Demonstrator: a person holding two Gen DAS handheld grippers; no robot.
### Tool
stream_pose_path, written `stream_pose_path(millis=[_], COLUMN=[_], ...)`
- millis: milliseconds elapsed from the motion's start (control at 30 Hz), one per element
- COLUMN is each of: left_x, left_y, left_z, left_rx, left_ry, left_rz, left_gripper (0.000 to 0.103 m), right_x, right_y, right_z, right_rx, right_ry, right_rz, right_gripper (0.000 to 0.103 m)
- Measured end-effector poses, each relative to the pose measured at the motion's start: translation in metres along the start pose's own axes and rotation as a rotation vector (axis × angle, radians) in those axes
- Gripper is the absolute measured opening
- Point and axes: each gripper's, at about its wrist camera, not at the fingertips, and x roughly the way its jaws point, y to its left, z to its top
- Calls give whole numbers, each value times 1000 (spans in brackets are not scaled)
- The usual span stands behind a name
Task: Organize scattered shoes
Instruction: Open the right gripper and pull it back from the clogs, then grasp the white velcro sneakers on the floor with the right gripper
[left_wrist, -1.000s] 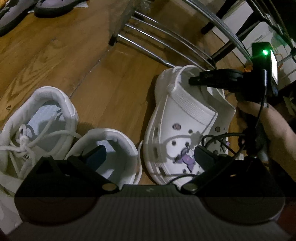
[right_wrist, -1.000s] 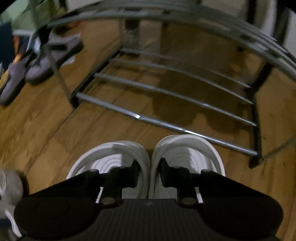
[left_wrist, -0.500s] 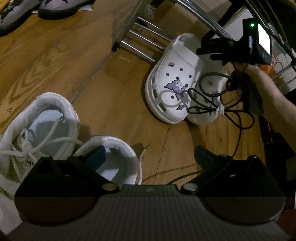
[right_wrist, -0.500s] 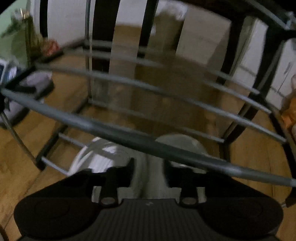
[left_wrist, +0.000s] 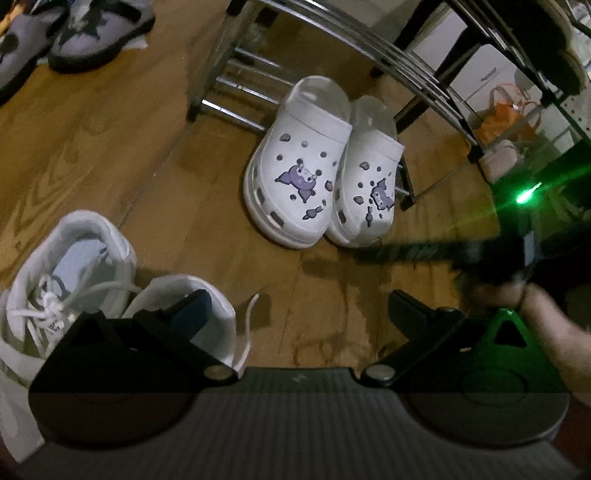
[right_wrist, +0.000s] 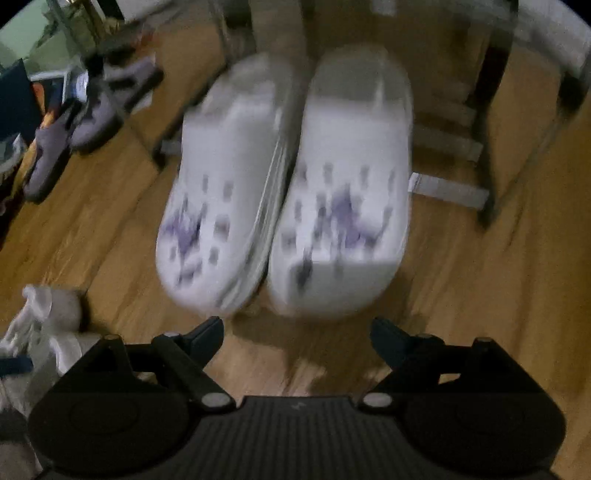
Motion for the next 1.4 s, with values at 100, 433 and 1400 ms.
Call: stream_pose_path(millis=[100,433,1400], left_x=[1,2,-134], left_y=[1,20,145], left_z=[2,2,25], left_rx=[20,-10,-39], left_ry=[-14,-15,-171], left_rz=[34,68,452], left_gripper=[103,103,103], right_x=[19,56,17], right_y=[9,46,180], right_z=[-11,4,29], right_rx=[-6,6,216], right_ry=[3,-36,342], right_rz=[-3,-49,293], right_gripper=[82,88,83])
